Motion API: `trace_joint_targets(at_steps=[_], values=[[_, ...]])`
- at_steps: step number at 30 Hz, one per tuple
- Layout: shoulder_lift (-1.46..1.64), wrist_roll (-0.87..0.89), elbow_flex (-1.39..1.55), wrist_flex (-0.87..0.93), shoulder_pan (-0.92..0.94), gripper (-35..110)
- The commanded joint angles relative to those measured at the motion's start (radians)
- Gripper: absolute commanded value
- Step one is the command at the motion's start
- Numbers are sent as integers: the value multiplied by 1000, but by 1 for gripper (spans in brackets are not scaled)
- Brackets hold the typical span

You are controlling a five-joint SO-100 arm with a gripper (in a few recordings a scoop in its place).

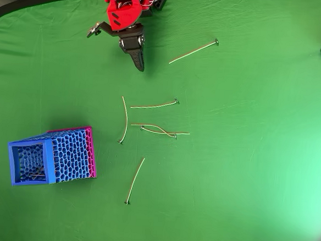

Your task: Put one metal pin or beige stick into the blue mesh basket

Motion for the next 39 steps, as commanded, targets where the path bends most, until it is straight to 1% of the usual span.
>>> trace_joint_targets(at_steps=[1,39], values=[[8,-8,5,2,-8,1],[-18,-14,-11,-12,-18,1]])
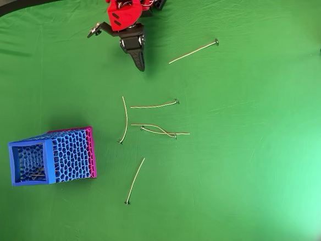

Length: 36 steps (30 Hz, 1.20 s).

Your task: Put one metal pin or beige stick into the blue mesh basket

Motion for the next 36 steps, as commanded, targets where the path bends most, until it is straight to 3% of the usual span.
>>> trace_joint_targets(at_steps=[1,22,36], values=[[-29,-9,-26,-14,-5,1],[-482,12,-419,31,-20,1],[-974,-184,-851,51,23,1]])
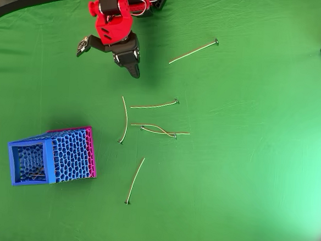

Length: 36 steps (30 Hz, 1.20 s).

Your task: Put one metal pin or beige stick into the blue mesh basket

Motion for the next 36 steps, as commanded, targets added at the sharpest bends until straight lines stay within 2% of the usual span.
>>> trace_joint_targets(at_steps=[1,8,21,28,36], values=[[-78,-52,-137,8,12,1],[-267,-202,-304,21,23,1],[-612,-609,-681,80,34,1],[-778,-696,-819,89,40,2],[-917,-785,-968,235,29,14]])
